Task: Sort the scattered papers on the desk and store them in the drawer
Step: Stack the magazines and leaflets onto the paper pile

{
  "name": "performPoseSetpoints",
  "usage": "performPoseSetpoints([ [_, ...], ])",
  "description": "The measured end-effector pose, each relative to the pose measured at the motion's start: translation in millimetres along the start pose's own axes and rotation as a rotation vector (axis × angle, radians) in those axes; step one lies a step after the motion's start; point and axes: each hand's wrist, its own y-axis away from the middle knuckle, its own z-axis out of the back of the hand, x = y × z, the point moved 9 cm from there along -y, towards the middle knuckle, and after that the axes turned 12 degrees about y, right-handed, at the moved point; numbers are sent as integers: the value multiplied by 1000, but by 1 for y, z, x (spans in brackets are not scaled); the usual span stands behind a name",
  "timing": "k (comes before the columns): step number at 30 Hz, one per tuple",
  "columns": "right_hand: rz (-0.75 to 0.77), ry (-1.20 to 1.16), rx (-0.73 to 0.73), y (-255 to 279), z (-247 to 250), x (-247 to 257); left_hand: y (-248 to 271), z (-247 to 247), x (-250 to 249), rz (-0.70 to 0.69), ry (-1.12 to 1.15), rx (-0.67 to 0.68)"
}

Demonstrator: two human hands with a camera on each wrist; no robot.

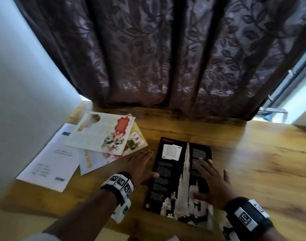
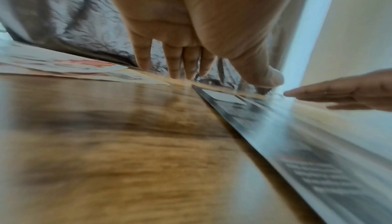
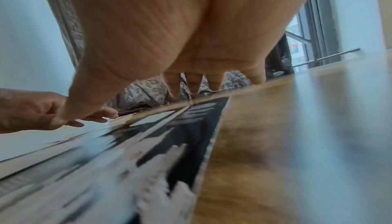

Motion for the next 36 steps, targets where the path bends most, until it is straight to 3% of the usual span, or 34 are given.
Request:
performPoseSetpoints([
  [2, 49, -58, -49, -9, 13, 26, 14, 26, 32, 68, 84, -130],
  [6, 157, -98, -116, -35, 33, 87, 35, 75, 124, 277, 245, -265],
  [11, 250, -96, -123, -81, 45, 177, 66, 140, 224, 415, 270, -506],
  [18, 198, 39, -98, -144, 42, 260, 76, 186, 329, 675, 279, -584],
  [25, 149, 22, -62, -168, 10, 274, 59, 193, 341, 714, 111, -466],
  [30, 136, 20, -88, -165, 11, 272, 57, 204, 341, 693, 347, -612],
  [36, 121, 30, -74, -162, 7, 275, 47, 219, 331, 539, 505, -618],
])
